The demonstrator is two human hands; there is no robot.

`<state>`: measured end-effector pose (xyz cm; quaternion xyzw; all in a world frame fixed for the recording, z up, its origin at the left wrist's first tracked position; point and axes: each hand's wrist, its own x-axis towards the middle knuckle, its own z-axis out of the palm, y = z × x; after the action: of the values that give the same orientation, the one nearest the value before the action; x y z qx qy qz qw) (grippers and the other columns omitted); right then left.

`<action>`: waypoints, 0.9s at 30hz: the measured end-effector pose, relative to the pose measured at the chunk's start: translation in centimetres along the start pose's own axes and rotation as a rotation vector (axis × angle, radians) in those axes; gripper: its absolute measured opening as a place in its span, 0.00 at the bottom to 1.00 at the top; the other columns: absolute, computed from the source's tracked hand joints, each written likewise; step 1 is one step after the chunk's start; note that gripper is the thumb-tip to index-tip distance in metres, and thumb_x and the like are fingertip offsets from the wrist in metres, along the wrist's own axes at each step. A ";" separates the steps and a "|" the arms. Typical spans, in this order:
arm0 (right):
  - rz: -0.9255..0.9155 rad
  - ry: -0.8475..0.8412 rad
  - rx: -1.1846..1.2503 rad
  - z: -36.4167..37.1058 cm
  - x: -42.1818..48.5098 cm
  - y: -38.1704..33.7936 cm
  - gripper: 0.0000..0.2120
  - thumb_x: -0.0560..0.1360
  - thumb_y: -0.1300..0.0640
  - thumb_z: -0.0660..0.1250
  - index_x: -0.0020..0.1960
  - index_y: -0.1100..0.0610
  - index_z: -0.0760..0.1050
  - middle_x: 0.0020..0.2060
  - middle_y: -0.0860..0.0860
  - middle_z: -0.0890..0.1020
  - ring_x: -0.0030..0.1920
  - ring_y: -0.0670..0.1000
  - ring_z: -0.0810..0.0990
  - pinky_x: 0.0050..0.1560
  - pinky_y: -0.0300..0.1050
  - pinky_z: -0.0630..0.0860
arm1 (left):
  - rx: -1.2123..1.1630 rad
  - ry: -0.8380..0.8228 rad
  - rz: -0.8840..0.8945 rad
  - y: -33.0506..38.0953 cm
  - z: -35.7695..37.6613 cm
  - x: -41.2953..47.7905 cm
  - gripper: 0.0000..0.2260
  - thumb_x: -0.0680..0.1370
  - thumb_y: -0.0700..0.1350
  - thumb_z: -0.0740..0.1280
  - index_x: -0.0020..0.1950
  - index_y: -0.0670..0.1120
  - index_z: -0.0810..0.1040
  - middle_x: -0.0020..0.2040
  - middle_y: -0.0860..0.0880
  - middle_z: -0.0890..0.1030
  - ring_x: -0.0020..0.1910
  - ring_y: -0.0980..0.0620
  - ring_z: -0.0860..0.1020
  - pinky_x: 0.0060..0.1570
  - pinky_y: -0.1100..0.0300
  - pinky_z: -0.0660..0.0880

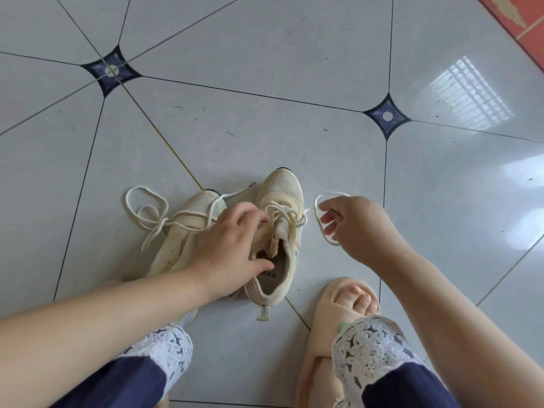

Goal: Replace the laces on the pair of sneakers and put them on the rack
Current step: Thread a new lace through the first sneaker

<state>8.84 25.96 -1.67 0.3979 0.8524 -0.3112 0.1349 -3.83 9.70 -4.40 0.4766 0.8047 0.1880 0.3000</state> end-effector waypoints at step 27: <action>-0.122 -0.169 0.388 5.2 -1.3 -3.6 0.21 0.77 0.67 0.55 0.65 0.51 0.74 0.37 0.39 0.75 0.41 0.43 0.74 0.45 0.30 0.68 | -0.605 -0.023 -0.303 -1.5 -1.2 0.7 0.11 0.72 0.38 0.71 0.46 0.54 0.77 0.44 0.56 0.81 0.47 0.57 0.80 0.53 0.63 0.75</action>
<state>6.84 20.08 -3.48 0.3367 0.7846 -0.5092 0.1079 -5.88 9.60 -4.56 0.2432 0.7707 0.3660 0.4615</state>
